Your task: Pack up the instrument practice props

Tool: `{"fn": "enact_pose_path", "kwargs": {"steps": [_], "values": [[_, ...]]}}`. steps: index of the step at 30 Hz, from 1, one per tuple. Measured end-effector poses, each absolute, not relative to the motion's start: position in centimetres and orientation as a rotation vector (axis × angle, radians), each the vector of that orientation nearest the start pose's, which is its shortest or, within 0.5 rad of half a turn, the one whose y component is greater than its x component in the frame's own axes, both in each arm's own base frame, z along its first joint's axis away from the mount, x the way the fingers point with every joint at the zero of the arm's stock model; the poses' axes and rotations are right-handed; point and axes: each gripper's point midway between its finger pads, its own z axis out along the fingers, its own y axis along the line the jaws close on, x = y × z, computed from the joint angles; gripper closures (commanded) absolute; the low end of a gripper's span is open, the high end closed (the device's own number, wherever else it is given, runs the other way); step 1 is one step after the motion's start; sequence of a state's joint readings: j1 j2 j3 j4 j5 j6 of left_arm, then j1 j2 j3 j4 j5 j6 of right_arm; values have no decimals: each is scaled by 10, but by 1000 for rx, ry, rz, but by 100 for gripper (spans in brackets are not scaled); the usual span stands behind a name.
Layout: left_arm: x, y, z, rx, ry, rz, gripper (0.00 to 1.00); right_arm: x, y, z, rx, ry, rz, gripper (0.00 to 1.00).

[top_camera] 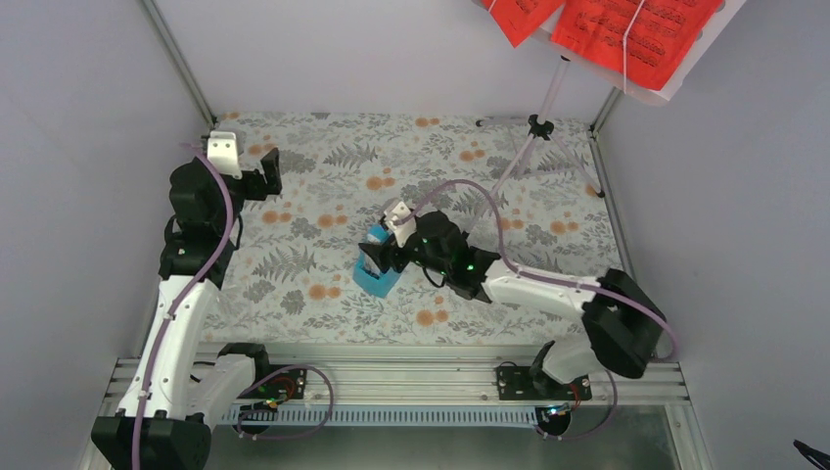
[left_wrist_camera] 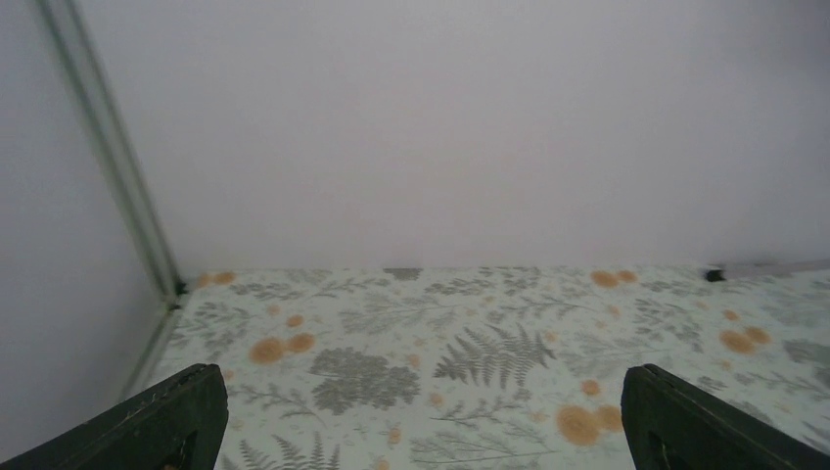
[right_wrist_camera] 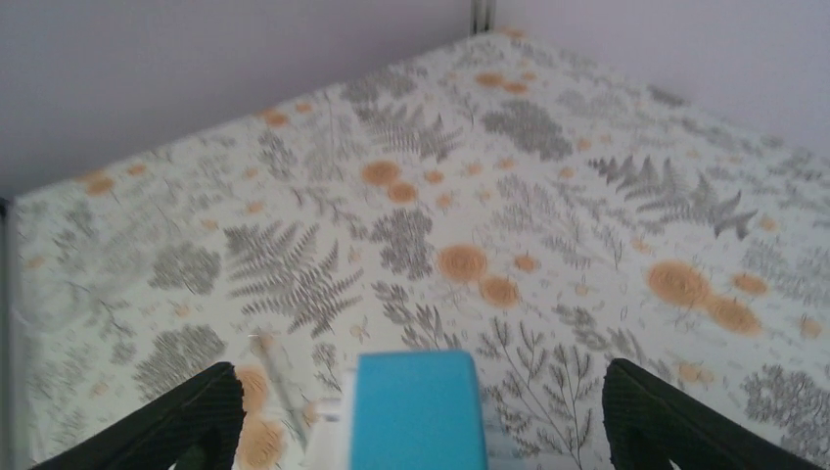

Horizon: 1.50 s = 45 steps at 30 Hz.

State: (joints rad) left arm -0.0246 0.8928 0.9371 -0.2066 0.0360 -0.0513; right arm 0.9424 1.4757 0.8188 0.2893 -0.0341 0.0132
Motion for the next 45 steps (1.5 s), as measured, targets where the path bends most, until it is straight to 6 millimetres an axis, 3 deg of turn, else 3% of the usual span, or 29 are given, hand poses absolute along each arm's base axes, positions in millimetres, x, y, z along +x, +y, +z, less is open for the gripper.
{"fn": "enact_pose_path", "kwargs": {"steps": [6,9,12,16,18,22,29,35,38,40,45], "values": [[338,-56,340,95,1746,-315,2,246,347,242,-787,1708,770,3],[334,-88,318,156,1776,-500,2,245,324,250,-683,1728,823,2],[321,-120,282,218,1831,-689,3,257,295,232,-541,1814,848,4],[299,-144,238,258,1912,-856,3,269,258,174,-329,2011,871,15],[289,-148,224,262,1937,-911,4,264,252,149,-278,2089,890,20],[267,-157,208,283,1925,-1030,6,247,254,115,-238,2212,966,21],[241,-172,161,255,1989,-1212,14,219,282,98,-379,2269,1022,14],[231,-185,125,222,2068,-1330,21,201,306,98,-503,2228,972,10],[229,-193,114,230,2101,-1362,27,205,306,99,-503,2204,937,10],[229,-196,108,227,2118,-1374,31,209,307,100,-496,2188,914,4],[230,-201,96,220,2154,-1366,31,215,307,109,-498,2132,897,0]]}}
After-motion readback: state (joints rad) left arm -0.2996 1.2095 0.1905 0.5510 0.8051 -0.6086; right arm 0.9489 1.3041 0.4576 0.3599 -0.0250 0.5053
